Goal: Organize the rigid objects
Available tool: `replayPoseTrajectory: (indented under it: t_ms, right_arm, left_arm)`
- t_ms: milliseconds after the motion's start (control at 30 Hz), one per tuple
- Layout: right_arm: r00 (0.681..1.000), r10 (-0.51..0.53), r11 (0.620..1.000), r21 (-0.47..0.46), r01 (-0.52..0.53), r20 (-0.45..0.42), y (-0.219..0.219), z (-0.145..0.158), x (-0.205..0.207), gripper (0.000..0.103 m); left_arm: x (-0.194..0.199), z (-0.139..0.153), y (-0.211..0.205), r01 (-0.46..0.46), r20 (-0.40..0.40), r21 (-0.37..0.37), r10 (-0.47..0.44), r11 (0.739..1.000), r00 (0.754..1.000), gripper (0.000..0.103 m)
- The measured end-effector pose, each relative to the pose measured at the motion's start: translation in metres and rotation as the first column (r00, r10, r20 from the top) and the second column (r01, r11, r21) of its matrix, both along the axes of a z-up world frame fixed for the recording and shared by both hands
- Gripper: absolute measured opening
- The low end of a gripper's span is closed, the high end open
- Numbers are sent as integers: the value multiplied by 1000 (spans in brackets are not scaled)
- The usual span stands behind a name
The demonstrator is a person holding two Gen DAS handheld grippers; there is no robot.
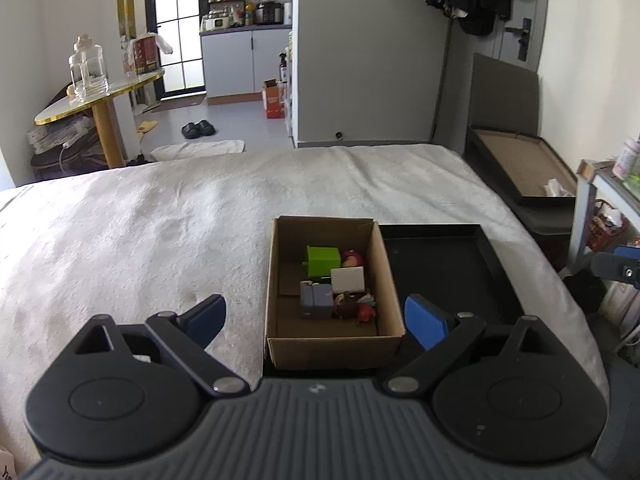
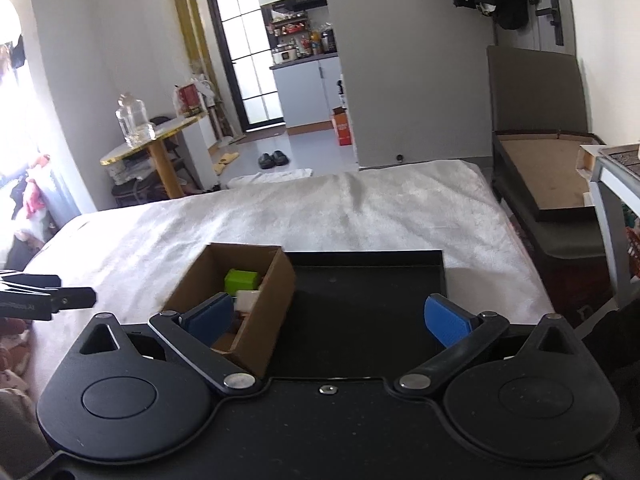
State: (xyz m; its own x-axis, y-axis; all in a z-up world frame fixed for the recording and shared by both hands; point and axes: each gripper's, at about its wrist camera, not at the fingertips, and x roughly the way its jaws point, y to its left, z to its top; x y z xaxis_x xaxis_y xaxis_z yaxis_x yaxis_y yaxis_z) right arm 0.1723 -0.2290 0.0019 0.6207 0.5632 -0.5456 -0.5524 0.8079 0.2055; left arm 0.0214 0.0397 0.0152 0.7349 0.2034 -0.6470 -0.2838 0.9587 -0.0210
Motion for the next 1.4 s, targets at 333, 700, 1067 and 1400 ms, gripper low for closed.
replayPoseTrajectory:
  t_ms: [333, 700, 1067, 1400]
  right_arm:
    - [1000, 30, 999, 42, -30, -6, 4, 13, -24, 103]
    - [998, 56, 997, 49, -56, 17, 9, 22, -44, 103]
    - [997, 69, 997, 31, -69, 19, 18, 24, -59, 103]
    - [998, 70, 997, 26, -70, 2, 22, 21, -67, 103]
  left_arm:
    - [-22, 16, -4, 42, 70, -18, -41, 999, 997, 96]
    - [-38, 22, -2, 63, 118, -41, -58, 997, 991, 97]
    - [-46, 20, -2, 94, 137, -47, -87, 994, 987, 98]
    - [-47, 16, -7, 138, 132, -43, -131, 989, 983, 99]
